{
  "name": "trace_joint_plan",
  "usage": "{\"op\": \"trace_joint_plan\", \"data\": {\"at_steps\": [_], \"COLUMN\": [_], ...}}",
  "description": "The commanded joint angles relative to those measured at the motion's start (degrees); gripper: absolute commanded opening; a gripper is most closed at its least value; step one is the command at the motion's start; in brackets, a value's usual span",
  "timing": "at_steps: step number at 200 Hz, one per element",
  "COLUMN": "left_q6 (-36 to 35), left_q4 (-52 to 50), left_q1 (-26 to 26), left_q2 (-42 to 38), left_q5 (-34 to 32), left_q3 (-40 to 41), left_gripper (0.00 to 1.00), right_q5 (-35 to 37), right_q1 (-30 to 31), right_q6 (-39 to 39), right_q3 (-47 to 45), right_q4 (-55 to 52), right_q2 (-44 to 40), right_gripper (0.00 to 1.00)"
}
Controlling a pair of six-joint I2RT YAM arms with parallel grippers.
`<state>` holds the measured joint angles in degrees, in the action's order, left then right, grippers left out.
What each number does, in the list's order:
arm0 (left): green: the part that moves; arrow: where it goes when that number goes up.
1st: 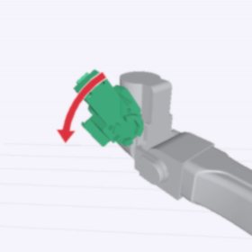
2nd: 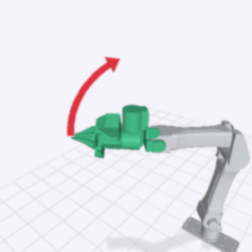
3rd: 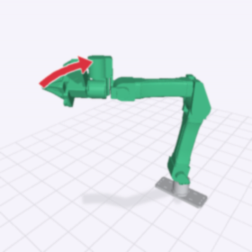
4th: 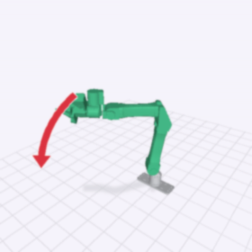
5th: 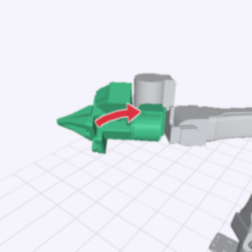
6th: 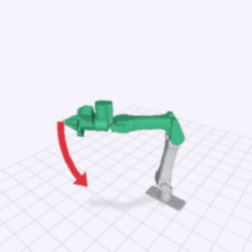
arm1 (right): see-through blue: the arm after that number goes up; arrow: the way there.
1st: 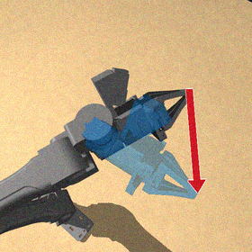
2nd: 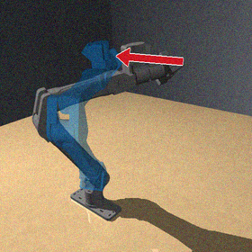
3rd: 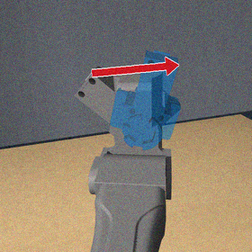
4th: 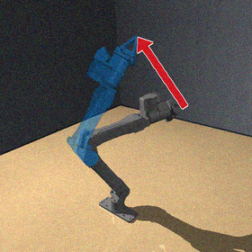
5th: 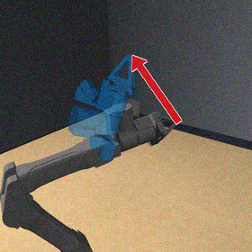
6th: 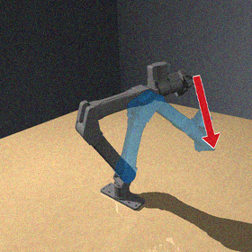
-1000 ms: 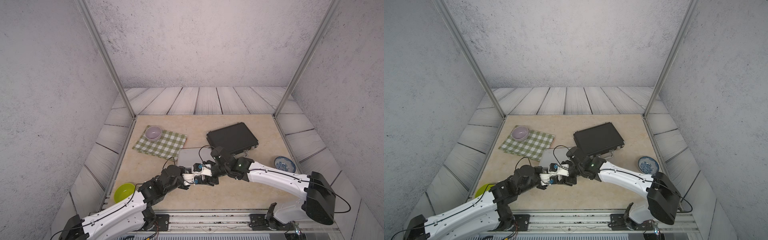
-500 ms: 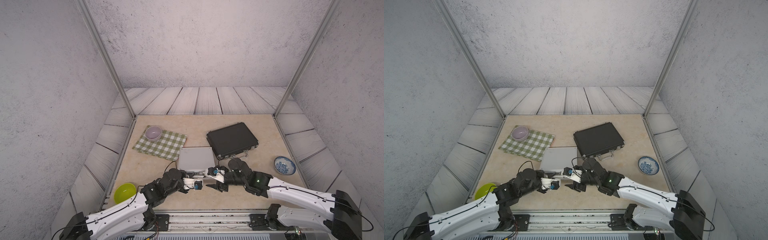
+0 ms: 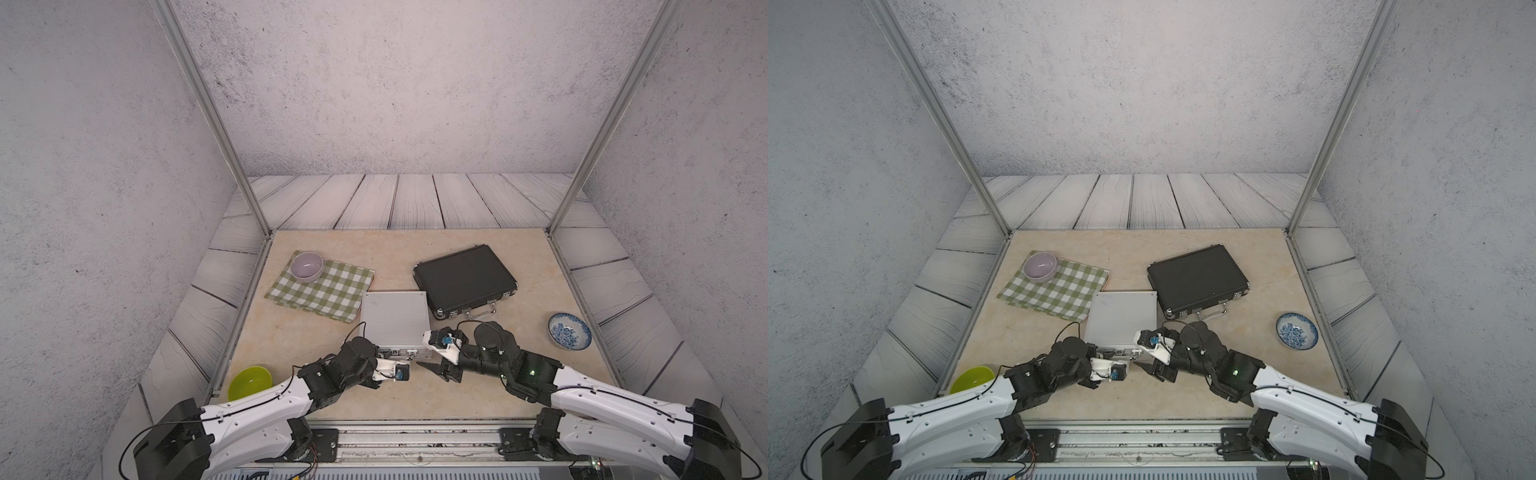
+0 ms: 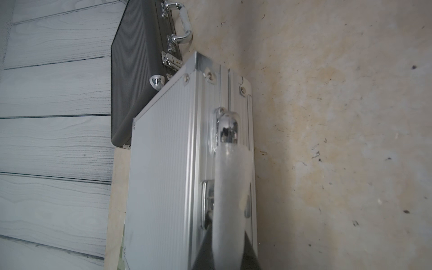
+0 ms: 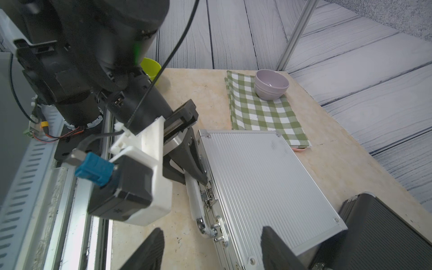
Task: Open the poker set cases
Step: Place the poker set case at the center of the board.
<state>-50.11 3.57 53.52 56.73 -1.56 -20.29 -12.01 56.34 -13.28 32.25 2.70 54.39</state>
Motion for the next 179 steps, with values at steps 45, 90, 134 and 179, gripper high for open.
{"op": "trace_joint_plan", "data": {"at_steps": [45, 90, 134, 179], "left_q6": [-0.26, 2.12, 5.32, 6.83], "left_q4": [5.67, 4.51, 4.07, 5.02], "left_q1": [0.80, 0.87, 0.86, 0.76], "left_q2": [2.54, 1.50, 2.27, 5.10], "left_q5": [-3.18, -3.32, -5.07, -7.78], "left_q3": [-0.79, -1.36, -2.88, -4.35], "left_gripper": [0.02, 0.41, 0.46, 0.46], "right_q5": [0.23, 0.76, 0.69, -1.48], "right_q1": [0.18, 0.18, 0.19, 0.18], "right_q6": [5.57, 6.16, 6.33, 8.19], "right_q3": [-3.52, -4.30, -4.06, -4.20], "right_q4": [3.29, 2.31, 2.10, 2.30], "right_q2": [-1.92, -3.98, -3.60, -1.63], "right_gripper": [0.66, 0.66, 0.66, 0.65]}}
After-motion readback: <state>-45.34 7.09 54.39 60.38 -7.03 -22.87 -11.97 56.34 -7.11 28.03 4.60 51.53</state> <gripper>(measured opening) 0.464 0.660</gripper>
